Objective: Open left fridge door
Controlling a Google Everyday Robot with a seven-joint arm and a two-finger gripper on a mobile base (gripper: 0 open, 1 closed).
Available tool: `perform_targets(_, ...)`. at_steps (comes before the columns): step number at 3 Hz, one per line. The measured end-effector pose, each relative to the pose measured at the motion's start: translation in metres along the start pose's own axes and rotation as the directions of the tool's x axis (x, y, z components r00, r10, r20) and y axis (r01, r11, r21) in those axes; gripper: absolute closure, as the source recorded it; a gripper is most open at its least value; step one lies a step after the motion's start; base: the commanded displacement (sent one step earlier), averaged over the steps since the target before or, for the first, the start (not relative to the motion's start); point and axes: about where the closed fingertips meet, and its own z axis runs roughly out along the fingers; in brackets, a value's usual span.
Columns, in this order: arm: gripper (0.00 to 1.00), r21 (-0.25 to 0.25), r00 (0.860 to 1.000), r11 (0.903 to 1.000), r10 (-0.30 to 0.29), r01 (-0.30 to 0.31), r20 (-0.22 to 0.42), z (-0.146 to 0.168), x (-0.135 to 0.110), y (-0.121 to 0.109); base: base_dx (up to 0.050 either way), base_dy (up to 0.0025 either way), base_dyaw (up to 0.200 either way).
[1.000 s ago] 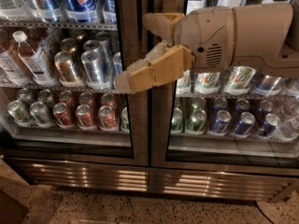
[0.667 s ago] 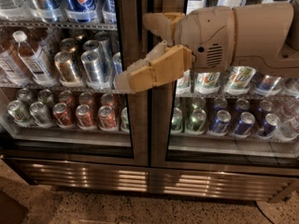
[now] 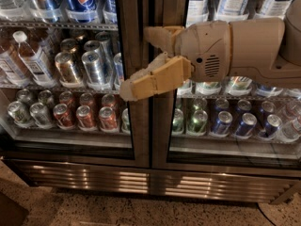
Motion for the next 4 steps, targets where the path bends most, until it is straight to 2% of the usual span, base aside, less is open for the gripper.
perform_targets(1,0.0,0.033,1.0,0.9994,-0.002,0.001,0.027,0.0036,-0.001,0.003,0.0,0.0,0.0)
perform_targets(2,0.0,0.033,1.0,0.9994,-0.002,0.002,0.027,0.0037,-0.001,0.003,0.0,0.0,0.2)
perform_targets(3,0.0,0.033,1.0,0.9994,-0.002,0.002,0.027,0.0037,-0.001,0.003,0.0,0.0,0.0)
perform_targets(4,0.19,0.033,1.0,0.9994,-0.002,0.002,0.027,0.0037,-0.001,0.003,0.0,0.0,0.0)
